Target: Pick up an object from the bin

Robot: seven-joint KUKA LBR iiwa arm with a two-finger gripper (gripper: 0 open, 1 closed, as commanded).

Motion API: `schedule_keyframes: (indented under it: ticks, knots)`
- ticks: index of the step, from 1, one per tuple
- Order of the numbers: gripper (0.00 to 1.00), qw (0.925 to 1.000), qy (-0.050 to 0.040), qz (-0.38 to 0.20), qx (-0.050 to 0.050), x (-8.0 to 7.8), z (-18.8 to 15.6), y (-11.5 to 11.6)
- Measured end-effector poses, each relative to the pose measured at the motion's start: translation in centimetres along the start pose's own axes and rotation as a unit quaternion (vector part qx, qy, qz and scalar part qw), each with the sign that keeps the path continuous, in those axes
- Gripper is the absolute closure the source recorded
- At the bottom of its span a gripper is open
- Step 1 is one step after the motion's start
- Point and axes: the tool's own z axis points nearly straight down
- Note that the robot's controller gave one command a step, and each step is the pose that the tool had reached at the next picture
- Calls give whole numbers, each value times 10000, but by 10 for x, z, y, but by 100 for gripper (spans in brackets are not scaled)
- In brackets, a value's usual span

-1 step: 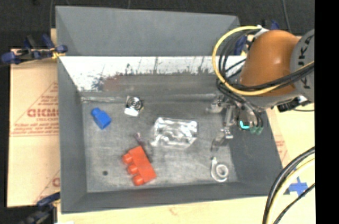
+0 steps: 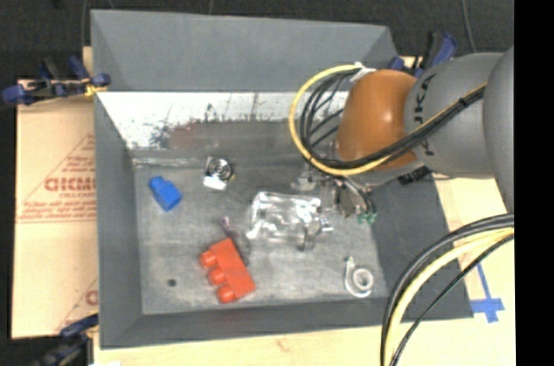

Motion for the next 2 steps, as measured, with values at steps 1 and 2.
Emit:
schedule_keyframes:
  ticks: [1,2]
  knots:
    - [100,10000,15,-11,2,1,2,0]
    - [100,9999,-7,106,11,7,-154,-23]
